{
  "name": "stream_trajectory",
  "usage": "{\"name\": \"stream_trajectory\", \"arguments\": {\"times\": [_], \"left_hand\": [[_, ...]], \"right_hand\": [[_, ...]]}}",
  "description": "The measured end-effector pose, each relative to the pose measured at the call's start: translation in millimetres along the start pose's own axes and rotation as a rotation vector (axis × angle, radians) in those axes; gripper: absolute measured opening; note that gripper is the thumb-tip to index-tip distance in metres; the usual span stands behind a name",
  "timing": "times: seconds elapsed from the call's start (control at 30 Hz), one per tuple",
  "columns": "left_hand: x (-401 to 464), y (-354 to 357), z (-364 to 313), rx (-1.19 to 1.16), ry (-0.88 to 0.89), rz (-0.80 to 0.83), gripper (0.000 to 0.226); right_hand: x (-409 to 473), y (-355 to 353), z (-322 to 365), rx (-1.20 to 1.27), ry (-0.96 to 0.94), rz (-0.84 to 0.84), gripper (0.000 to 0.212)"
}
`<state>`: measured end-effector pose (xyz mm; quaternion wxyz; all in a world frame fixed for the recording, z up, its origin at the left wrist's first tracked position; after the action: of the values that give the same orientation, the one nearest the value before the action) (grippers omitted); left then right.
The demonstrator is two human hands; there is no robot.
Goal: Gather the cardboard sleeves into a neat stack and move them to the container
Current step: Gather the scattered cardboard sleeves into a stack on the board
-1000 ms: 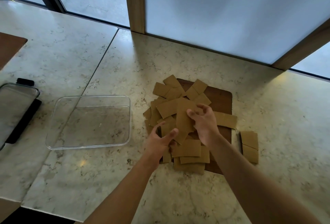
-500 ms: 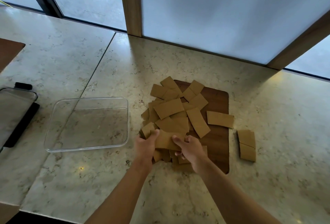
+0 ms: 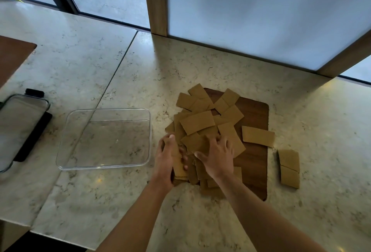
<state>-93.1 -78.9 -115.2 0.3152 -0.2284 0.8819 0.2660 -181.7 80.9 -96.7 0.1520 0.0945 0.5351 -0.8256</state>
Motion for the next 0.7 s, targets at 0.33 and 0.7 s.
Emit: {"name": "stream_trajectory", "arguments": {"times": [0.33,0.7], "left_hand": [[4.6,1.9,-2.4,0.217,-0.013,-0.087,0.027],[2.8,4.1,9.1,0.165,-0.05,-0.049,0.058]], "right_hand": [[-0.3,-6.1,-39.5,0.81,0.164,0.267,0.009],[-14.6,-13.8,-35.5,1.203,0.199,0.383,0.06]]}}
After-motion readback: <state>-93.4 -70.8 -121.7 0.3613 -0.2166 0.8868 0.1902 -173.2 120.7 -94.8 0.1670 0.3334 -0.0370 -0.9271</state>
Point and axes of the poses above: each hand's wrist, its own x-axis towards the middle knuckle, its own y-axis out of the palm, z = x × y, the point moved 10 cm from there along x, towards the middle knuckle, and after that the axes turned 7 degrees about x, right-handed, at the moved point
